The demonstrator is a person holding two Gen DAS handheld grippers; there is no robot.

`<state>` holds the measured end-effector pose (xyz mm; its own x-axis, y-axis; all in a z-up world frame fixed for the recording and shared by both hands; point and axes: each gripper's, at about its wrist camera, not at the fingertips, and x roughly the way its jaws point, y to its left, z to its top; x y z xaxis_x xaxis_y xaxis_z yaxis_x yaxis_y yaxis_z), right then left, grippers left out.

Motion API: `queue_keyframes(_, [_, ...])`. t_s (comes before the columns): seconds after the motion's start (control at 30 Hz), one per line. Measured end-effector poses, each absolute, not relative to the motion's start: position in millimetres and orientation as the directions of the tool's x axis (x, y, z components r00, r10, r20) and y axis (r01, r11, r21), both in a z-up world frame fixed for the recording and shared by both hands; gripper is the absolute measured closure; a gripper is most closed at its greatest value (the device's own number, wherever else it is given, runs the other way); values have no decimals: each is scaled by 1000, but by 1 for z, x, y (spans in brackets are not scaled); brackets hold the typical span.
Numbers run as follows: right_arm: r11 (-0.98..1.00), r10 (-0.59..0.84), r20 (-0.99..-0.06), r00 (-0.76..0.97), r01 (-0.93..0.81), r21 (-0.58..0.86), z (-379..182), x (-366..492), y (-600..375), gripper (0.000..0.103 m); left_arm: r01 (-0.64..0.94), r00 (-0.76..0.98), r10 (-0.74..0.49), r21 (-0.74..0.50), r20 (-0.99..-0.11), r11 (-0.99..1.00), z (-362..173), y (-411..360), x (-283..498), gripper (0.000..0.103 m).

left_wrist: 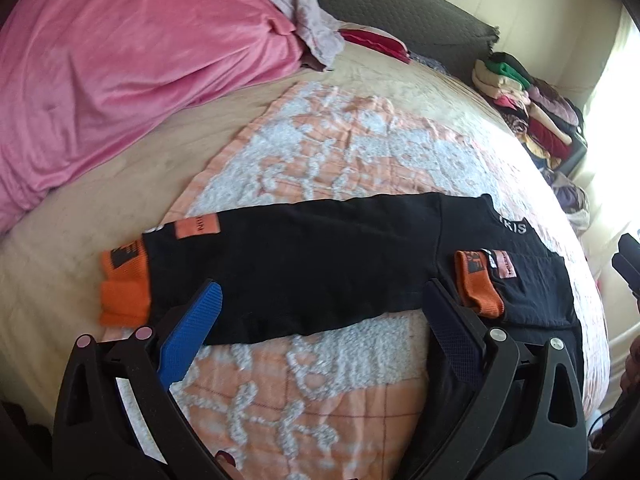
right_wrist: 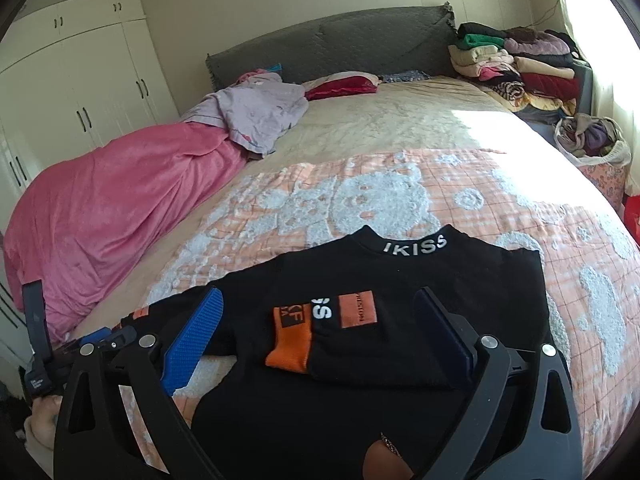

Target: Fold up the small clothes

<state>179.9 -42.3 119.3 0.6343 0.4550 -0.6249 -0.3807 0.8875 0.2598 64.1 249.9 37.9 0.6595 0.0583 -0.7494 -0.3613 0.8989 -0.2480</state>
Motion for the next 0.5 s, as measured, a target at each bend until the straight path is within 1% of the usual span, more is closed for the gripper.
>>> queue_keyframes(0.37, [836, 525, -635, 567, -483, 260, 103, 170, 8, 7, -458, 647, 61, -323, -760, 828, 29, 295, 25, 10])
queue_keyframes(0.5, [817, 545, -644, 537, -513, 263, 93, 167, 22, 7, -497, 636, 88, -320, -766, 806, 29, 308, 14, 10])
